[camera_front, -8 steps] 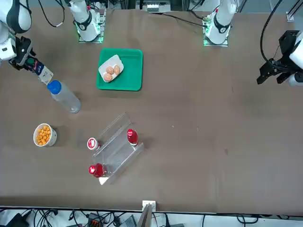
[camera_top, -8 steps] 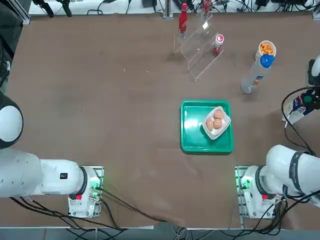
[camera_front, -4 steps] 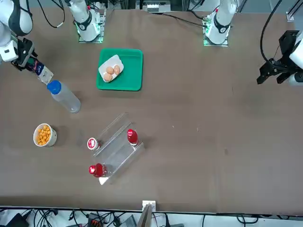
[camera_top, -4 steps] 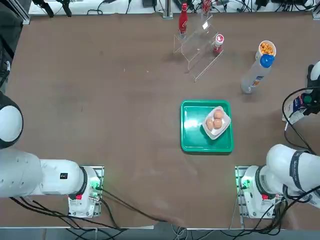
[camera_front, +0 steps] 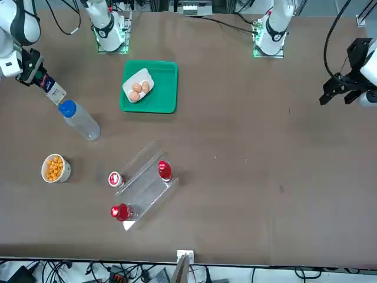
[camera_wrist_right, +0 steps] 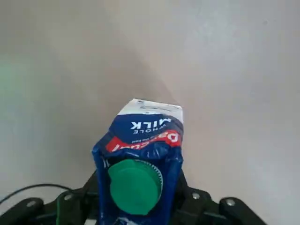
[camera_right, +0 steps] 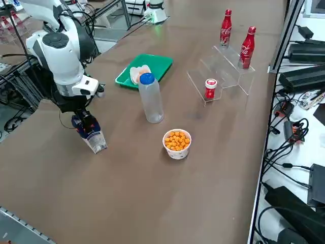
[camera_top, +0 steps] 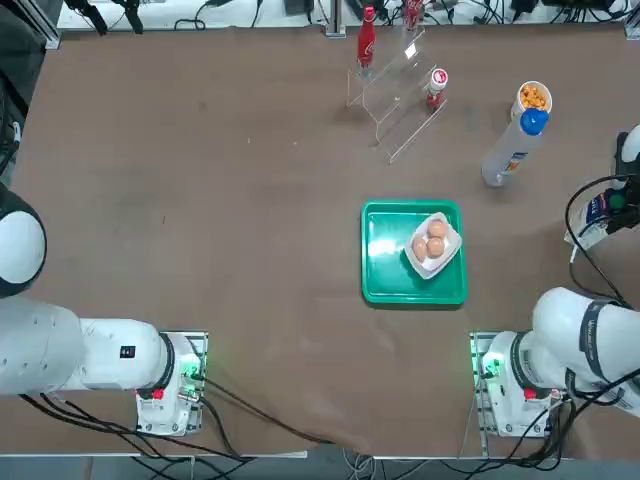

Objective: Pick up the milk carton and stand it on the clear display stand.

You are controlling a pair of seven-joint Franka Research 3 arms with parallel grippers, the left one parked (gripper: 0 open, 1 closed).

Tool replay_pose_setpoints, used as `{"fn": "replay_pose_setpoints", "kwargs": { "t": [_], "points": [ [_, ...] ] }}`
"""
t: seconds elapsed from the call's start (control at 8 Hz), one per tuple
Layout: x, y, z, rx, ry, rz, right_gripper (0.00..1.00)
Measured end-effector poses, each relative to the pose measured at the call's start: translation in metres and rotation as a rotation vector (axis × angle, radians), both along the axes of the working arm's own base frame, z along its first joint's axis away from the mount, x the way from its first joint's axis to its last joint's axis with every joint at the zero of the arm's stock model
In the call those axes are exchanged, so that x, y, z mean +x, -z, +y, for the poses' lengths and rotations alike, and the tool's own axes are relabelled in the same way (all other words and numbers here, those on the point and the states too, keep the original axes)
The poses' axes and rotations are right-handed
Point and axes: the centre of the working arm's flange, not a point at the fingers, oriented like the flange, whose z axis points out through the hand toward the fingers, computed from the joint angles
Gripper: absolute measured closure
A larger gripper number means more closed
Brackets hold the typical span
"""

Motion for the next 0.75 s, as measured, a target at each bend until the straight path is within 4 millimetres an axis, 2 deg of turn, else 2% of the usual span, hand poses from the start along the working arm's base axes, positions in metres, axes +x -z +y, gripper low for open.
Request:
{"fn": "replay_pose_setpoints", "kwargs": {
  "t": [0.12, 0.25, 0.38, 0.5, 0.75],
  "points": [
    [0.002, -0.004, -0.001, -0.005, -0.001, -0.007, 0.44],
    [0.005, -0.011, -0.004, -0.015, 0.0, -0.018, 0.56],
    [0.01, -0.023, -0.008, -0.025, 0.003, -0.024, 0.56],
    [0.018, -0.041, -0.014, -0.034, 0.013, -0.027, 0.56],
    [0.047, -0.096, -0.016, -0.025, 0.048, -0.06, 0.56]
  ]
}}
